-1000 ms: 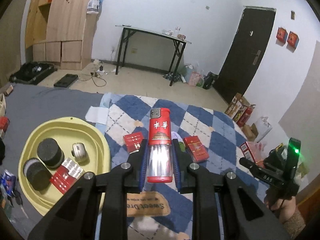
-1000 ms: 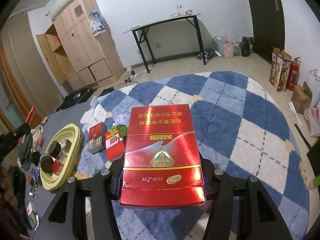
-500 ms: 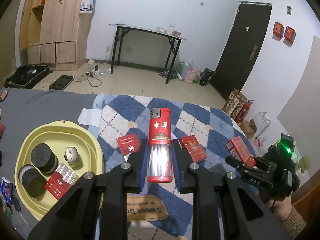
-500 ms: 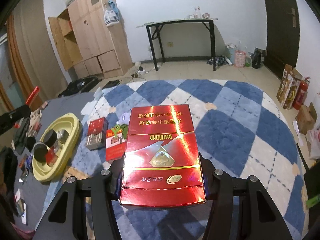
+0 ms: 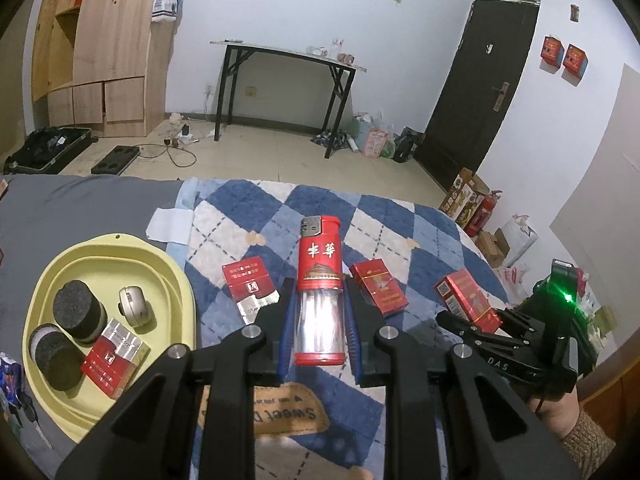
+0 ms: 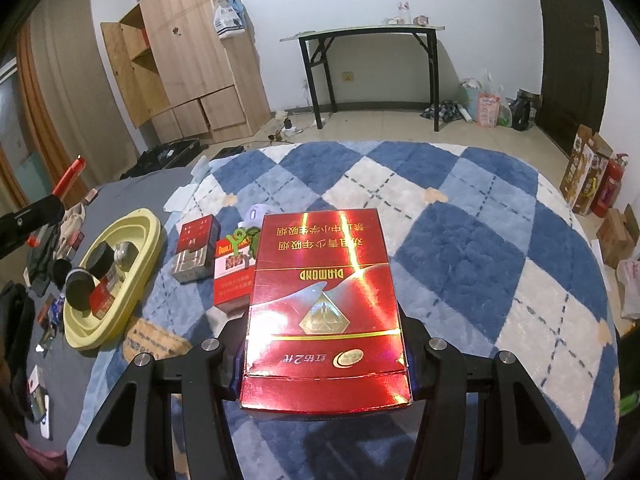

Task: Organize rigid objects
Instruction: 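Lift the red lighter with the left gripper while the right gripper lifts the red box, then carry the red lighter and the red Diamond box toward the yellow tray with both grippers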

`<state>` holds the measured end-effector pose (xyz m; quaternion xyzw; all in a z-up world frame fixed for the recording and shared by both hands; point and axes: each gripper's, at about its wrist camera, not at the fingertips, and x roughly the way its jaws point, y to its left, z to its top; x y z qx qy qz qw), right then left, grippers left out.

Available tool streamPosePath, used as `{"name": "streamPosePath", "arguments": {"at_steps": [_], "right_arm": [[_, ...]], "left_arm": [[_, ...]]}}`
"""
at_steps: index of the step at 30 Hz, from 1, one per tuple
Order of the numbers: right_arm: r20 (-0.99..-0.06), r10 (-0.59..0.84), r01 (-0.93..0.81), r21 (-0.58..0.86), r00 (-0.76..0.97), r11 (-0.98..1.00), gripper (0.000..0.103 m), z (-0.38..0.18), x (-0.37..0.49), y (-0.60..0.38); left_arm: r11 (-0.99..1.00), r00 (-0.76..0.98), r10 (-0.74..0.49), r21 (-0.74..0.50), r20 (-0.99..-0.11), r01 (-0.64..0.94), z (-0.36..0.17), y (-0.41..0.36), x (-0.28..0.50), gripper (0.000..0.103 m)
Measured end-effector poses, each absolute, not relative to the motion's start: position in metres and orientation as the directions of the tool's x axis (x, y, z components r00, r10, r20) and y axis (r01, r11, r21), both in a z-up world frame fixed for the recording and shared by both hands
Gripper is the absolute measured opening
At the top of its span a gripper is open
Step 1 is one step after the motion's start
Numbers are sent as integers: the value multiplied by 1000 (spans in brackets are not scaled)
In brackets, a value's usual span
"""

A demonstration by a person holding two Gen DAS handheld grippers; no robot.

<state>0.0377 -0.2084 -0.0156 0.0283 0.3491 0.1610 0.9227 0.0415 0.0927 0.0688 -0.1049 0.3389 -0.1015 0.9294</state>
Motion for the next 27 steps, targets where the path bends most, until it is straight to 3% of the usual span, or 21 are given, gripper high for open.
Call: {"name": "streamPosePath", "arguments": {"at_steps": [27], "right_arm": [[-647,310,-288,143,696,947,55,-22,40,-202]], "left_arm": [[956,745,-264,-268,-613,119,68,91,41,24]]}}
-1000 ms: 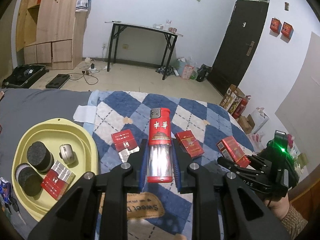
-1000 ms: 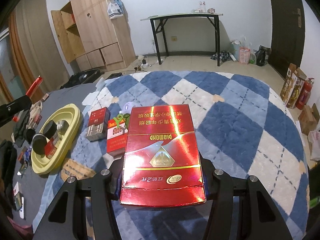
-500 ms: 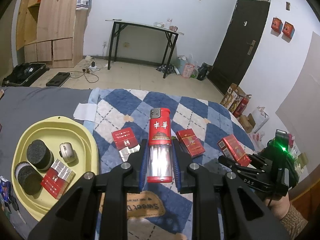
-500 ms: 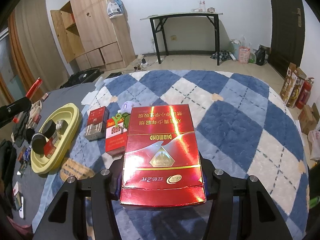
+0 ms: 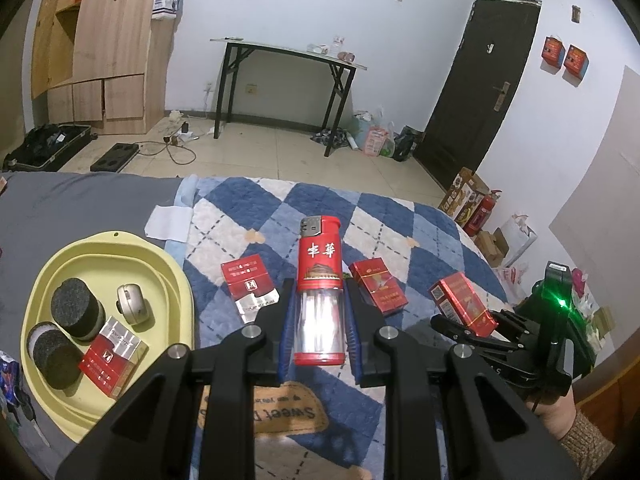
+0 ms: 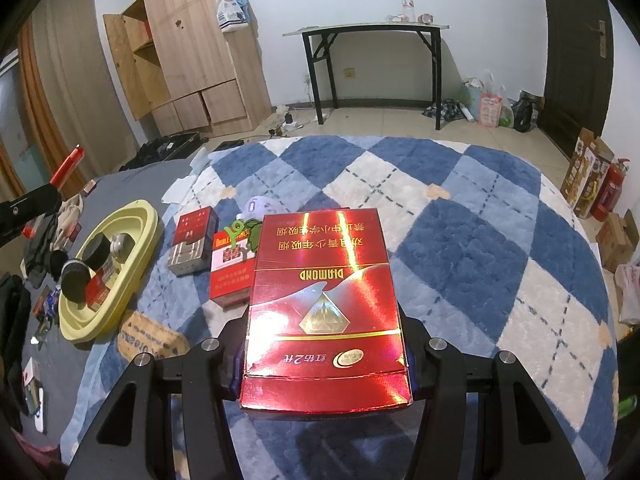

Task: Organize rigid objects
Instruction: 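Carry the red lighter and the red Diamond box toward the yellow tray with both grippers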

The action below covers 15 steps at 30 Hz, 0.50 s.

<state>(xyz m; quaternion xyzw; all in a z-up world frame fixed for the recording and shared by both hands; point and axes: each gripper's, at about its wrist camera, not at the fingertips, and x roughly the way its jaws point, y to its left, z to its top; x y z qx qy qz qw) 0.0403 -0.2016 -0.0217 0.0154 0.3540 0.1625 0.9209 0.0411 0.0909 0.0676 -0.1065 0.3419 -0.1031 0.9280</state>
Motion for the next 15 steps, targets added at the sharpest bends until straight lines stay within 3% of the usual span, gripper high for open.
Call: {"name": "streamPosePath", "arguments": {"at_steps": [15], "right_arm": [[-652,303,-283,140,695,949,55,-22,41,-203]], "left_arm": [[959,750,-252,-264,-612,108,71,96,42,24]]}}
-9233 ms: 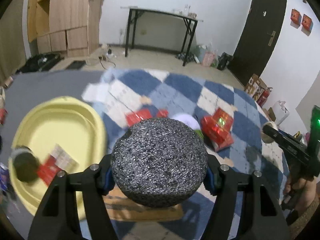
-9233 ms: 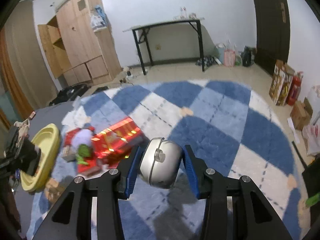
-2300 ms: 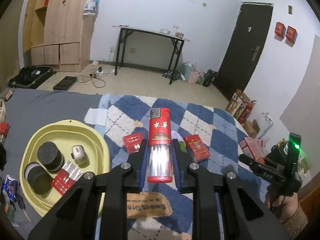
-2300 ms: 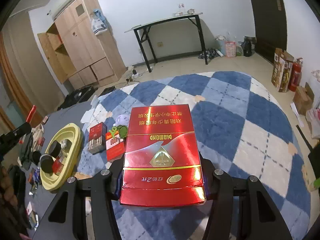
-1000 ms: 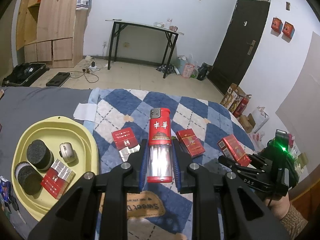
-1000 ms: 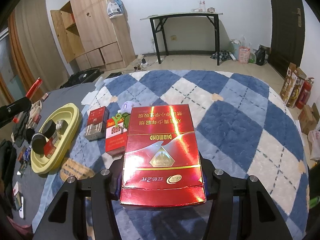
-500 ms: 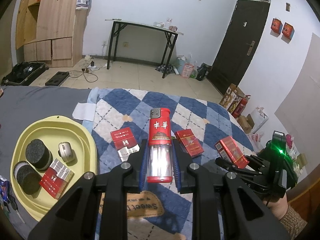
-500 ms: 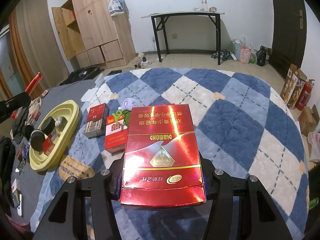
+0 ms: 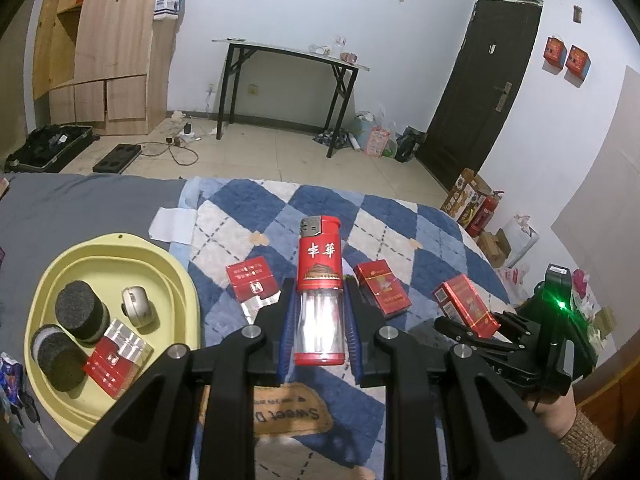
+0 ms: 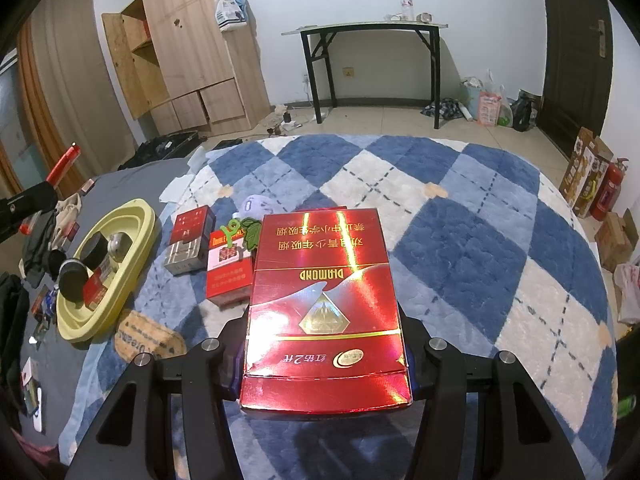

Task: Organize rigid objects
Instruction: 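Carry the red lighter and the red Diamond box toward the yellow tray with both grippers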

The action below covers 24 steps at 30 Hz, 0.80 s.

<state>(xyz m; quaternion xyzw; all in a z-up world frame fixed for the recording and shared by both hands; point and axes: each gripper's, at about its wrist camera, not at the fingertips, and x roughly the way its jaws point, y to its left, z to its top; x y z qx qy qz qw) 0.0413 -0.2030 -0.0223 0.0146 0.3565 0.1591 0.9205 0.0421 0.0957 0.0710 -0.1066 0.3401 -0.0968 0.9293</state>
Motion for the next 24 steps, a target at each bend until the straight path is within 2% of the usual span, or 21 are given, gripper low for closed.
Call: {"name": "streamPosePath", "arguments": {"at_steps": [13,17,24], "right_arm": [[-642,290,-277,124,710,953,55,-14,31,-204],[-642,290,-284,115,710,952,55,-12,28,-203],[-641,299,-307,103,706,946,55,-10,28,-198]], "left_arm": [[967,795,-183,-253,-578,39,91,139,33,24],[957,804,-178,-290,-567,7,93,154,31,24],[967,803,-127,-252,-583,-30,99,180,34,24]]}}
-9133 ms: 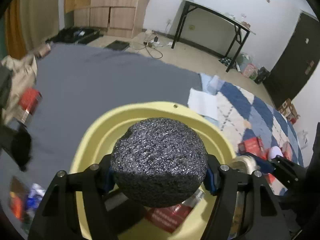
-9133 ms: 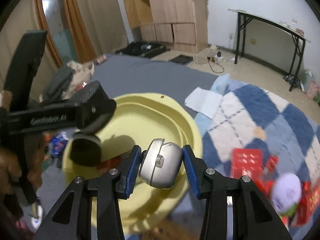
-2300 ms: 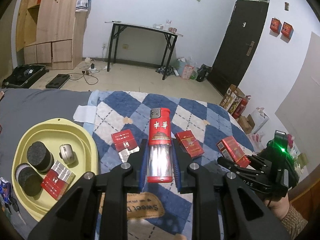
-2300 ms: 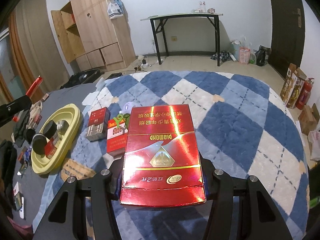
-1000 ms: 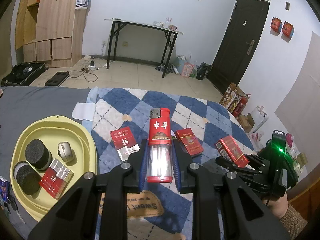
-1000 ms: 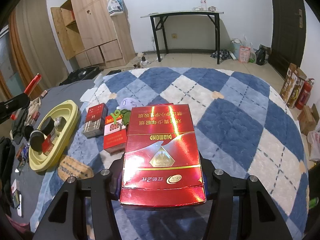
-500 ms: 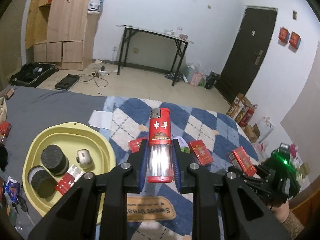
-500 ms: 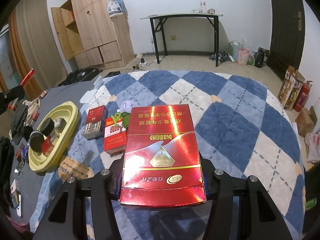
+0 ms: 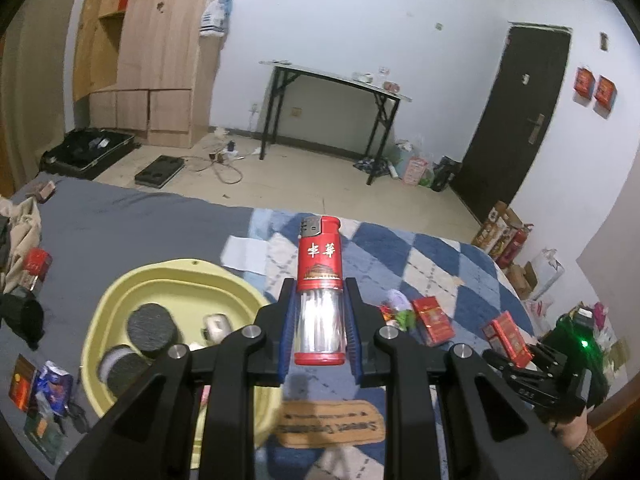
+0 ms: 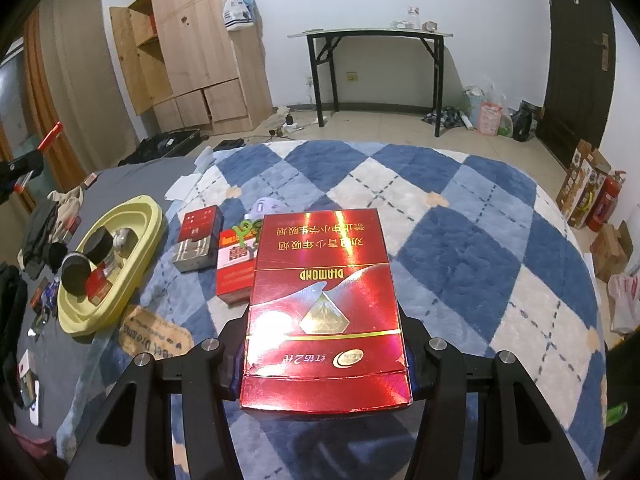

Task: Organize rigid objects
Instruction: 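Carry the red lighter and the red Diamond box toward the yellow tray with both grippers, then lower the lighter into the tray and open the left gripper while the right gripper releases the box there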

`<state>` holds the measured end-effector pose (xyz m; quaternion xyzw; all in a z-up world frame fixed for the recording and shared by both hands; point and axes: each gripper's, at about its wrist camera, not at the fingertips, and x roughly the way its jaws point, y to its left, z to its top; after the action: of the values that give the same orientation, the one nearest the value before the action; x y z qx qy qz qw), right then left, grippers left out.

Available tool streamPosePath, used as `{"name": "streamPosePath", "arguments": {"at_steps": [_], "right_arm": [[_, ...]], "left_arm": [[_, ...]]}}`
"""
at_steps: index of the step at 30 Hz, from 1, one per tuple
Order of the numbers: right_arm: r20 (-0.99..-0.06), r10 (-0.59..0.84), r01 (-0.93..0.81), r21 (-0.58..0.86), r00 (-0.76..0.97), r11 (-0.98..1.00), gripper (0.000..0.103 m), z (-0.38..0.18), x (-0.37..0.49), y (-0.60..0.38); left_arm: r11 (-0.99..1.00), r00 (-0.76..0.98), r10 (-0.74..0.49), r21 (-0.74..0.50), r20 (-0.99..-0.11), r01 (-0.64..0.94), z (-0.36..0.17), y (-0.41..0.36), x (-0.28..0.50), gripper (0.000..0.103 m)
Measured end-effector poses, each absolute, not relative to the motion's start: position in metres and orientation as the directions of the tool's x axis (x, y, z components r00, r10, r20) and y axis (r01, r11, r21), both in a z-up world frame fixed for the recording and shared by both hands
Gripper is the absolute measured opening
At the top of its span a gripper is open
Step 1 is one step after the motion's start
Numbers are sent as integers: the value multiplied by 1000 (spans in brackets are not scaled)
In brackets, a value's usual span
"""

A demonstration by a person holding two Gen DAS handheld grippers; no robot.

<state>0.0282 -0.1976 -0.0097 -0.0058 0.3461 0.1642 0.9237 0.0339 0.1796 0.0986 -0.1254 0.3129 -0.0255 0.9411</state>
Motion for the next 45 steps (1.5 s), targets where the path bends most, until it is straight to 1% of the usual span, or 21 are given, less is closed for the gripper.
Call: {"name": "streamPosePath", "arguments": {"at_steps": [3,7,9,13,20,23,25,27,30,32,34,38,40,41,43,45], "right_arm": [[-628,311,-328,93,713,940,55,-4,26,-191],[-627,319,-344,86,711,935,55,-5,24,-183],[-636,319,-344,89,702,935,55,-10,25,-181],[-651,316,-337,98,690,936,55,-15,27,-180],[-645,319,-330,108,694,938,55,-13,28,-183],[-648,329,-344,109,686,933,55,-12,27,-182],[-648,339,-366,98,682,925,55,-9,24,-175],[-635,375,-434,68,675,898,55,1,18,-150],[-635,469,-528,111,614,842,55,11,15,-104],[-652,527,-594,143,545,791,55,10,18,-59],[-667,544,-641,127,509,757,55,4,21,-15],[-710,561,-697,137,426,704,55,-20,29,63],[-737,530,-707,101,419,700,55,-34,32,92],[-752,518,-713,91,408,695,55,-40,35,105],[-772,492,-723,60,403,688,55,-48,40,121],[-782,479,-725,51,399,687,55,-53,47,135]], "left_arm": [[958,804,-78,-266,-589,-103,98,208,33,24],[940,810,-52,-303,-584,-159,97,230,25,24],[936,814,-53,-312,-579,-161,97,232,25,24],[943,811,-57,-298,-582,-147,95,226,28,24],[958,798,-51,-255,-600,-130,95,225,30,24],[967,789,-25,-214,-614,-136,98,237,31,24],[963,779,4,-208,-628,-172,96,256,30,24],[943,764,50,-221,-644,-247,92,284,26,24],[925,718,111,-193,-687,-328,78,309,24,24],[918,682,114,-185,-722,-350,63,320,27,24],[920,650,100,-179,-754,-349,44,327,32,24],[917,644,13,-248,-765,-313,9,336,53,24],[907,637,-22,-284,-770,-312,-4,337,63,24],[908,627,-24,-280,-778,-312,-10,337,69,24],[922,585,-12,-235,-811,-307,-27,335,82,24],[922,575,-21,-238,-818,-304,-39,333,85,24]]}}
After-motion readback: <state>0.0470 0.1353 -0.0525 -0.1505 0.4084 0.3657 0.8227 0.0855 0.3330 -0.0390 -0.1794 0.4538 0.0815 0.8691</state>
